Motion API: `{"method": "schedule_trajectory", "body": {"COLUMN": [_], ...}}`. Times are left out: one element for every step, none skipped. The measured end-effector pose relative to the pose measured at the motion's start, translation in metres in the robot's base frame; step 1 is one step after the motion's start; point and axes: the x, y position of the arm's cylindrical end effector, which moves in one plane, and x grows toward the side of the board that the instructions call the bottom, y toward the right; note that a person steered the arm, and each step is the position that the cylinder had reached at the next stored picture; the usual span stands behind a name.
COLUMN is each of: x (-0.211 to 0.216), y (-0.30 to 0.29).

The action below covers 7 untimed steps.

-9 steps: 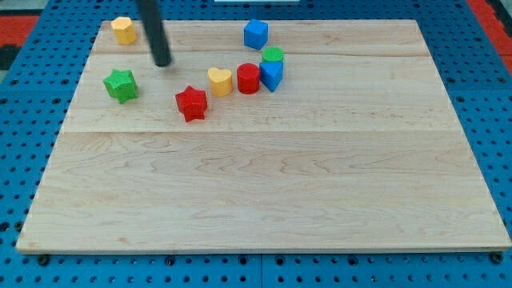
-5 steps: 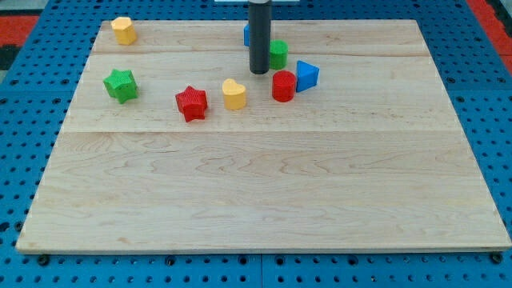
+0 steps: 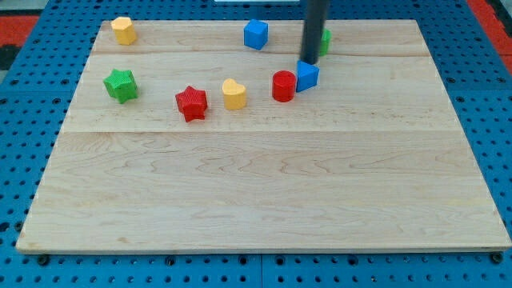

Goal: Push the green circle towards the top right corner of the board

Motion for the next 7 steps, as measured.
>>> {"method": "schedule_trajectory", "body": {"x": [-0.011,-0.020,-0.030,-0.033,-0.066,-0.077,-0.077], "y": [-0.028,0.021,0.049,0.021,0.049,0.097,0.087]}}
